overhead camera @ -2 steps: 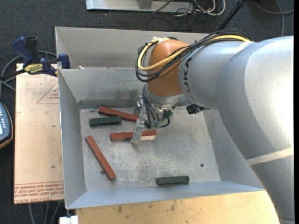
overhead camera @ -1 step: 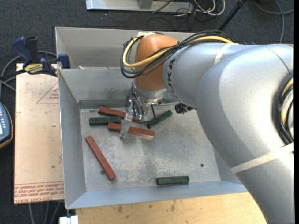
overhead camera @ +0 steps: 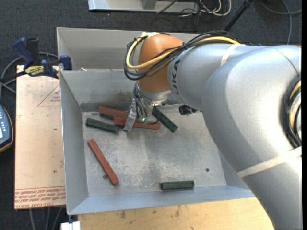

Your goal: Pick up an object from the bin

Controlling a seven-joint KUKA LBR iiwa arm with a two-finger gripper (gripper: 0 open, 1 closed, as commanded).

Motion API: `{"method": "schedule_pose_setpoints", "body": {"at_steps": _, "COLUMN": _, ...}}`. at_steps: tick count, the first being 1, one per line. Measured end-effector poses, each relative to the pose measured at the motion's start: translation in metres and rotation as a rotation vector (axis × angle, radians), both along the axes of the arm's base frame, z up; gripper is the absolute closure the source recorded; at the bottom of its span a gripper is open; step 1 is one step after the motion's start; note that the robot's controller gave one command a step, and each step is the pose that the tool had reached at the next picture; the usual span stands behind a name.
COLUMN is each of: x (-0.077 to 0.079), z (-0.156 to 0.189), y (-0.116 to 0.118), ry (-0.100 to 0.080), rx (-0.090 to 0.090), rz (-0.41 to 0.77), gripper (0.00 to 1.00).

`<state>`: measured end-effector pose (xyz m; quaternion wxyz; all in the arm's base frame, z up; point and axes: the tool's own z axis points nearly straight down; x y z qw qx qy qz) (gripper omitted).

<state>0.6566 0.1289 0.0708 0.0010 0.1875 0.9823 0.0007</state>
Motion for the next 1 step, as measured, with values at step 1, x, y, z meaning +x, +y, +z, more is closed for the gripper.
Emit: {"method": "schedule_pose_setpoints", "body": {"at_steps": 1, "x": -0.0049, "z": 0.1493, "y": 0.0214, "ry": -0.009, "rx": 0.000, "rz": 0.206, "gripper": 1.00}}
